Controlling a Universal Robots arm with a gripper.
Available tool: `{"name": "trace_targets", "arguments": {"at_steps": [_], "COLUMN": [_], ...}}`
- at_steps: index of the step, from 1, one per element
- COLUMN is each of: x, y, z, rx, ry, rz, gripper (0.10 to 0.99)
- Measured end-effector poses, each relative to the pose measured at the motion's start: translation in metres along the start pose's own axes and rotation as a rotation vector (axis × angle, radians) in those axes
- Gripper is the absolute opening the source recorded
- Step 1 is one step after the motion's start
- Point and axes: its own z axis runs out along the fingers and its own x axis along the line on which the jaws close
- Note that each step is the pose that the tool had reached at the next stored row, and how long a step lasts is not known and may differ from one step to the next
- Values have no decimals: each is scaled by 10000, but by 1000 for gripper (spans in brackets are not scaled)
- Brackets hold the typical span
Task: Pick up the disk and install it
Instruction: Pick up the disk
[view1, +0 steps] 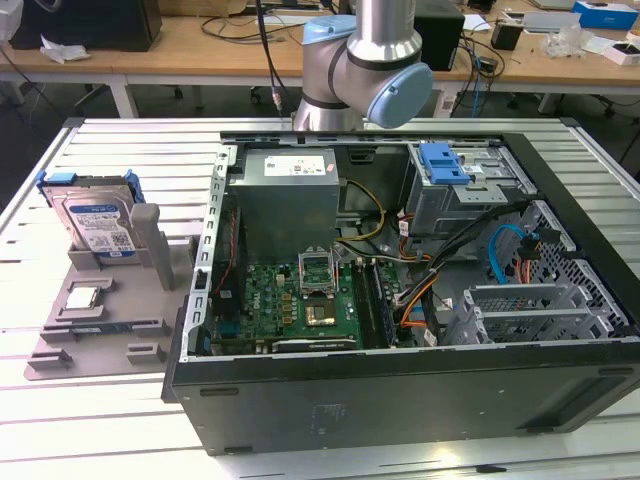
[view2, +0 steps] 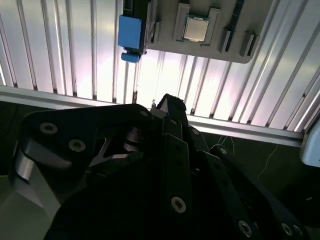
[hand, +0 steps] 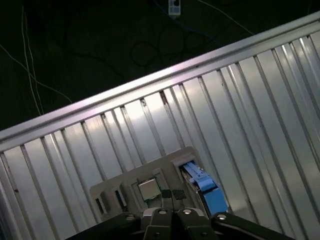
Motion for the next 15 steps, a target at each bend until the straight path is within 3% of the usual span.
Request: {"name": "trace_targets", "arguments": {"at_steps": [15], "x": [0], "y": [0], "z": [0], "rx": [-34], "ry": [66], "rz": [-1477], "gripper": [106]}}
